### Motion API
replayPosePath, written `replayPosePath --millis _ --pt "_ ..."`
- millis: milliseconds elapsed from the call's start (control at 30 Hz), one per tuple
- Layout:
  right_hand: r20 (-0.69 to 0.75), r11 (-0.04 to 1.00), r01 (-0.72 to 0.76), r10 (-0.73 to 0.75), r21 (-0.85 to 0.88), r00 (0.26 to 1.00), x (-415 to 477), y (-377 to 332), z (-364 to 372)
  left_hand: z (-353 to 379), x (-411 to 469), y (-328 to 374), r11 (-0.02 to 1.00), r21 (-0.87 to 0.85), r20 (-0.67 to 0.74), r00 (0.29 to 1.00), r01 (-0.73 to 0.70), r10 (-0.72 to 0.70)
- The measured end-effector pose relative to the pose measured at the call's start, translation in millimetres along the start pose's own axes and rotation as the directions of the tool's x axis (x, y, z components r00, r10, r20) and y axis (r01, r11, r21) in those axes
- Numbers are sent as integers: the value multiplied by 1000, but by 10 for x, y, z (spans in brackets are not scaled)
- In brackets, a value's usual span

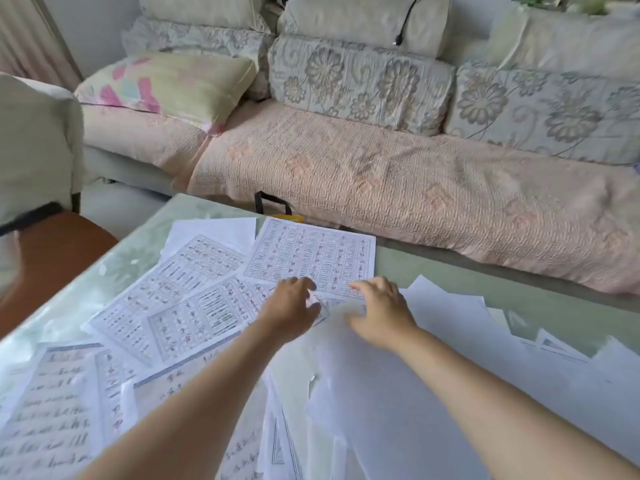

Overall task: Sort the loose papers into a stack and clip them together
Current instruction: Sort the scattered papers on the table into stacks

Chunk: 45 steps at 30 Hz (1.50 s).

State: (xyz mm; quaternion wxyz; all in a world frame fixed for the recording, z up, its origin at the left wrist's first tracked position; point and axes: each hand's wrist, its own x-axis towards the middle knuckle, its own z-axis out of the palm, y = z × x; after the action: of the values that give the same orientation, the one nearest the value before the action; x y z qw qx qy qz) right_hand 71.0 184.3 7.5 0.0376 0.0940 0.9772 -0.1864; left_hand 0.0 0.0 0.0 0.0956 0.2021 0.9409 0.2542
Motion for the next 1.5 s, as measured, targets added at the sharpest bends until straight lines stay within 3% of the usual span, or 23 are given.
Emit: replayPosePath --millis 233,467,633,700,833,933,1000,1067,1133,1233,1367,1500 --pt "50 991 90 -86 -100 995 469 364 358 388 454 -309 958 245 119 985 -149 123" --pt "-133 941 182 -227 -285 965 558 425 417 437 580 -501 899 358 -41 958 -251 284" --pt "-302 860 271 -421 -432 856 491 426 455 389 560 -472 810 451 -56 894 -374 445" --pt "-356 842 266 -455 -469 816 365 360 404 335 509 -405 803 436 -124 857 -406 501" --pt "-354 869 258 -420 -422 836 19 309 300 206 281 -284 882 298 -247 863 -365 440" --pt "-432 914 316 -400 -256 808 -302 318 280 80 7 -292 913 129 -184 895 -388 406" --pt "-443 905 320 -418 -281 793 -523 291 320 21 -179 -314 913 140 -23 920 -384 391" --pt "-414 895 308 -425 -322 805 -729 223 398 -50 -377 -307 917 224 214 935 -330 284" --pt "-317 871 288 -425 -397 848 -954 102 488 -128 -566 -269 935 236 339 924 -265 176" --pt "-175 833 333 -444 -442 879 -1253 -88 622 -181 -808 -128 976 73 284 942 -207 179" --pt "26 918 335 -337 -214 941 -1570 -316 651 183 -1031 28 956 148 251 945 -252 210" --pt "-68 936 322 -334 -144 940 -1671 -123 476 552 -1170 81 946 224 301 940 -235 162"
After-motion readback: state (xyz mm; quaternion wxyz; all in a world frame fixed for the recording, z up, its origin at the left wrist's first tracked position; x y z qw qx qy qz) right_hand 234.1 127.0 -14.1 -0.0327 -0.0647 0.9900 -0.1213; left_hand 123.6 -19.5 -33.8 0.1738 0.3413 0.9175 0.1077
